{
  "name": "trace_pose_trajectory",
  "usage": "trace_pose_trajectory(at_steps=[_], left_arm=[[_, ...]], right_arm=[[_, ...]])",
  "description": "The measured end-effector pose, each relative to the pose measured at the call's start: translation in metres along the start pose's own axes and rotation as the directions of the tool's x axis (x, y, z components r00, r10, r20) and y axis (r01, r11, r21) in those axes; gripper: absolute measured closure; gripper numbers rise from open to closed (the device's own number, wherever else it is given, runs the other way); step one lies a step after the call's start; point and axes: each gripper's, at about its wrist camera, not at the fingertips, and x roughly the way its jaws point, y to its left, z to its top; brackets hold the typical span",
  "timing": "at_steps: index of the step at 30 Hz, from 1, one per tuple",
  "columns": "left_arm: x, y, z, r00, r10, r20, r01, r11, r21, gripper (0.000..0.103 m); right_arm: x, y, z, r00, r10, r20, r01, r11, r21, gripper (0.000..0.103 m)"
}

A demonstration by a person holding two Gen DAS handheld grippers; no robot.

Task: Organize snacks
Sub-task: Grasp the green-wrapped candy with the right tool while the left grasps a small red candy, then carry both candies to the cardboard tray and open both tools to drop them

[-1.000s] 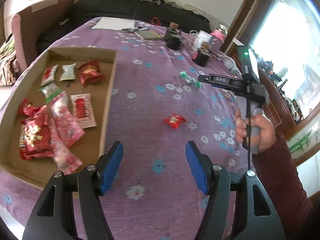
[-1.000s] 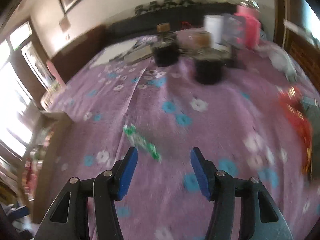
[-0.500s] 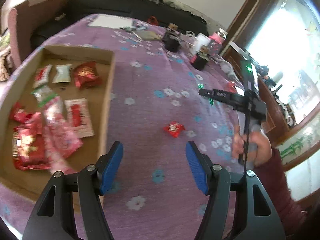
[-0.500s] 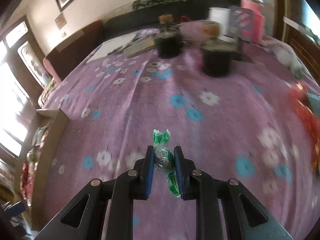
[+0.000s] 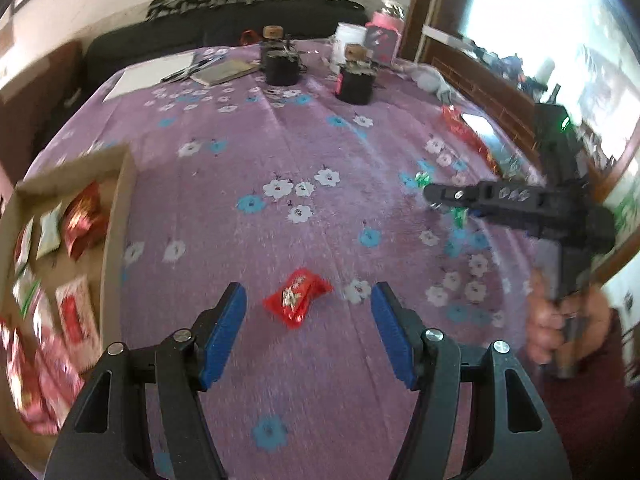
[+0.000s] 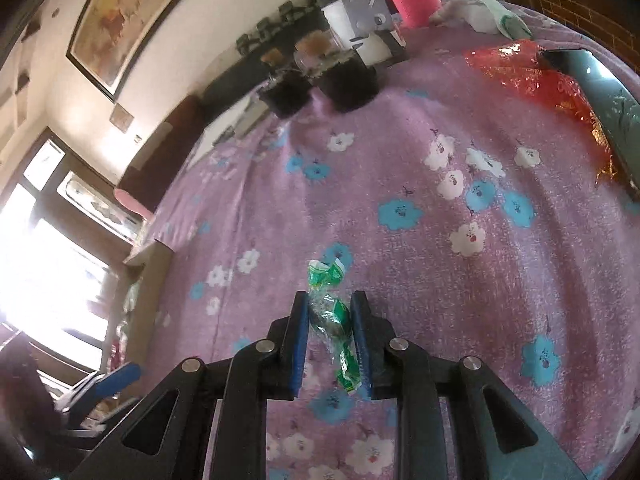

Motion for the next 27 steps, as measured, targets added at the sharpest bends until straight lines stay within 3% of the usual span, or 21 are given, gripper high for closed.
trace_pose_trajectory(at_steps=[4,8,12,15,23,27], left_arm=[[0.02,-0.002,-0.001,1.0,0.001,-0.023,0.0,0.999,0.034,0.039],[0.033,0.005,-0.001,0.998,-0.035,-0.045,0.034,0.999,-0.028,0.04],[0.032,0.003,-0.001,0.998,-0.038,-0.047,0.037,0.999,-0.024,0.076],[0.03,0.0,-0.004,0.999,-0.023,-0.043,0.023,1.0,-0.01,0.076],[0.008,0.006,-0.003,0.998,-0.055,0.007,0.055,0.997,-0.06,0.076],[-0.007,0.01,-0.004,0.996,-0.08,0.033,0.083,0.992,-0.092,0.076]], right_arm=[[0.003,0.007,-0.003,0.999,-0.044,-0.004,0.044,0.998,-0.039,0.079],[0.003,0.015,-0.007,0.997,-0.08,0.005,0.08,0.993,-0.085,0.079],[0.004,0.018,-0.008,0.996,-0.092,-0.001,0.091,0.99,-0.103,0.075],[0.003,0.019,-0.009,0.996,-0.087,-0.006,0.086,0.99,-0.111,0.069],[0.005,0.032,-0.016,0.986,-0.164,0.012,0.163,0.967,-0.194,0.069],[0.006,0.036,-0.019,0.976,-0.214,0.04,0.217,0.949,-0.227,0.076]])
